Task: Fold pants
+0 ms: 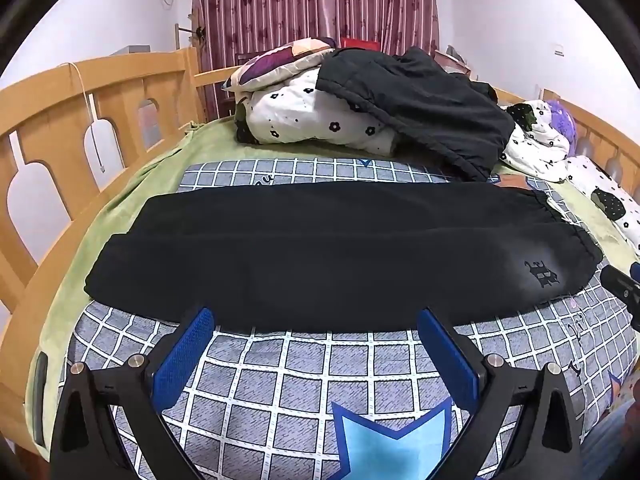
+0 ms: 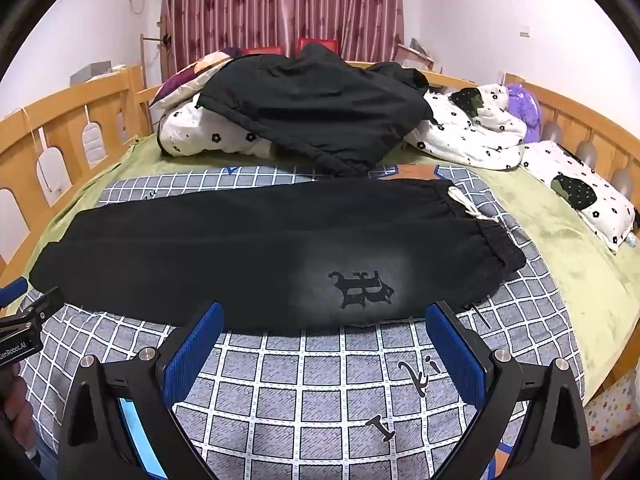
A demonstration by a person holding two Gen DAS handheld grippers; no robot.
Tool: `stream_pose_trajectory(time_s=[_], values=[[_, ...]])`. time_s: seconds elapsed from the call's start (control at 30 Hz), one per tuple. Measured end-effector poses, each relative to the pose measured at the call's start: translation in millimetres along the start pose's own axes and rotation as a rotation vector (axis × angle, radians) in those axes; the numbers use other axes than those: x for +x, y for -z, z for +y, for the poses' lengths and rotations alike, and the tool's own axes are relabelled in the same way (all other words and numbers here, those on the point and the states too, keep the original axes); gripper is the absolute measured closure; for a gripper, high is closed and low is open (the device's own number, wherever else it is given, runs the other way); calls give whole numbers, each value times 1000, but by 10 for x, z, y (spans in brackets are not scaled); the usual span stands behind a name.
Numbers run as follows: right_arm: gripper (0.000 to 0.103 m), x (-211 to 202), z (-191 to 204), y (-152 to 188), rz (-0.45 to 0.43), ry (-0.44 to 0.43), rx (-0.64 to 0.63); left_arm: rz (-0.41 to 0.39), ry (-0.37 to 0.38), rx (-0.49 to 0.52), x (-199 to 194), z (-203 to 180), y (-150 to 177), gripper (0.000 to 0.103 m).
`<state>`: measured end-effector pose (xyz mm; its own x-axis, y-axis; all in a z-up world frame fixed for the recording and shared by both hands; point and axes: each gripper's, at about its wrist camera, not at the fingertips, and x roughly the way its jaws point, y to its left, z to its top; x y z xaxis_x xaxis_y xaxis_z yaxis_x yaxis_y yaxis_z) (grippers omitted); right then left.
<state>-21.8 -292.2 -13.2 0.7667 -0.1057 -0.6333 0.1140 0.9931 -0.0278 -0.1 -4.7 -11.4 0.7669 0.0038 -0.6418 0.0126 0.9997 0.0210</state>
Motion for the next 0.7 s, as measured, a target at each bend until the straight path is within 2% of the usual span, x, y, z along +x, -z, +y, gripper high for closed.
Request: stream_pose_trajectory(time_s=[0.7], values=[[3,4,19,25,-4,7,-14,4,-1,-19,-6,53,0,0]])
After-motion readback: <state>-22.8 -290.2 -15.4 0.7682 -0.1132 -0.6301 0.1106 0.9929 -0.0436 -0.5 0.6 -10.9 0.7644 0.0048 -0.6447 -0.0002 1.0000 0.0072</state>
